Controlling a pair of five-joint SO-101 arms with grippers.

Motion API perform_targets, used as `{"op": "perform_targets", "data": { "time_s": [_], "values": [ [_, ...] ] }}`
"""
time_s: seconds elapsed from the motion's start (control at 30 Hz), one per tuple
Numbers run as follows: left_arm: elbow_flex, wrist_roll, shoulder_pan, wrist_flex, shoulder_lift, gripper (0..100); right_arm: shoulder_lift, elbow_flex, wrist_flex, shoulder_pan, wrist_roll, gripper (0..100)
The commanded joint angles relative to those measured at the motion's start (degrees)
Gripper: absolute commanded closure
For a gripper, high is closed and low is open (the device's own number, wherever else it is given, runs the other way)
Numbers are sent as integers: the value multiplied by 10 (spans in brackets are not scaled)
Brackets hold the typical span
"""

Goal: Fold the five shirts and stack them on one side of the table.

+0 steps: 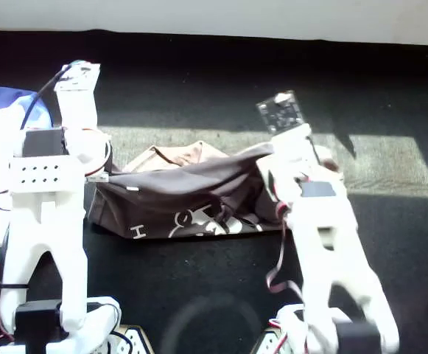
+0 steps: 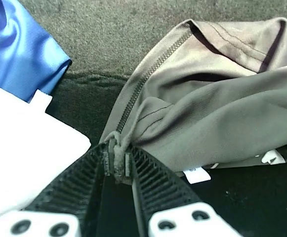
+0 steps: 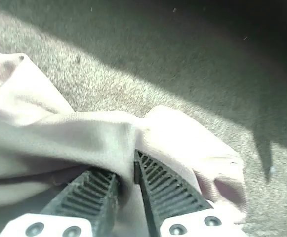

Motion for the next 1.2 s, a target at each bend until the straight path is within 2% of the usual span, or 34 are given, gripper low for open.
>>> {"op": "perform_targets", "data": {
  "time_s": [0.0, 0.1, 0.23, 0.43, 0.57, 0.7, 0.93, 1.03, 1.17],
  "values": [
    [32, 0, -23, -62, -1, 992, 116, -93, 2, -2, -3, 949],
    [47, 0, -41, -73, -1, 992, 150, -180, 86, 15, -6, 836],
    [51, 0, -61, -72, -1, 992, 143, -290, 196, 36, -74, 735],
    [49, 0, -65, -71, -1, 992, 83, -355, 332, 44, -88, 731],
    [48, 0, -65, -72, -1, 992, 49, -344, 425, 5, -90, 731],
    [47, 0, -62, -73, -1, 992, 41, -307, 470, -59, -91, 731],
    [48, 0, -65, -83, -1, 992, 45, -189, 465, -150, -88, 732],
    [50, 0, -65, -85, -1, 992, 45, -114, 400, -149, -87, 732],
    [51, 0, -65, -85, -1, 992, 45, -38, 284, -98, -48, 732]
  ]
}}
